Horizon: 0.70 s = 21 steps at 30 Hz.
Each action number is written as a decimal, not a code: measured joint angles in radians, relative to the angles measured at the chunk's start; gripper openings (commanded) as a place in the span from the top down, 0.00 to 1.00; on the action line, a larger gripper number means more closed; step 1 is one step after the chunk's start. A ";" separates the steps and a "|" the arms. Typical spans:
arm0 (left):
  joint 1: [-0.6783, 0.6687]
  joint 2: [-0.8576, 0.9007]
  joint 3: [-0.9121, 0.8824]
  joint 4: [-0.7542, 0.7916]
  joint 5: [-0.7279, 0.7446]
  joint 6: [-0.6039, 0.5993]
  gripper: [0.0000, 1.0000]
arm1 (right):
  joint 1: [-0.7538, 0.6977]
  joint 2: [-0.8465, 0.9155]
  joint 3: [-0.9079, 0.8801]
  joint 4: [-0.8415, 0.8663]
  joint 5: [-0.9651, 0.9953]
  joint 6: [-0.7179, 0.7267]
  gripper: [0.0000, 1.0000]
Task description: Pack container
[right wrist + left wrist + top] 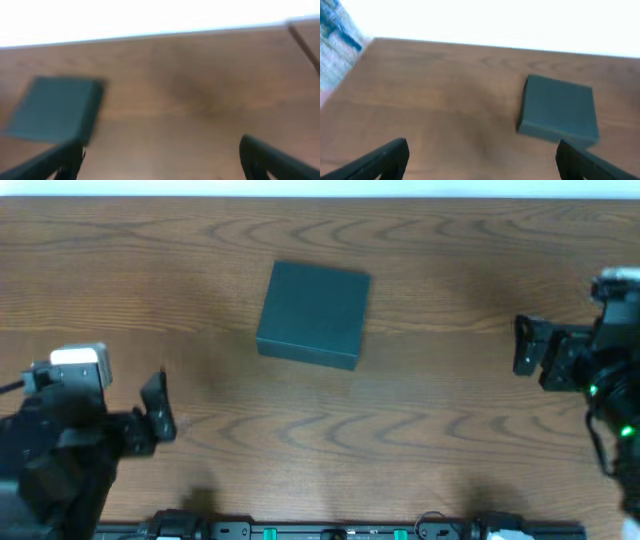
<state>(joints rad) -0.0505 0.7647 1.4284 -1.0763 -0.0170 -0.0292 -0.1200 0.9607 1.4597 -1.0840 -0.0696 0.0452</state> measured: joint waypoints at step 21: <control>0.075 1.223 0.457 -0.049 0.721 -0.039 0.05 | 0.233 1.161 0.608 -0.056 -0.541 0.020 0.01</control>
<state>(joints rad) 0.0242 1.9877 1.8854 -1.1255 0.7036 -0.0677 0.1131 2.1216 2.0674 -1.1400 -0.6102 0.0654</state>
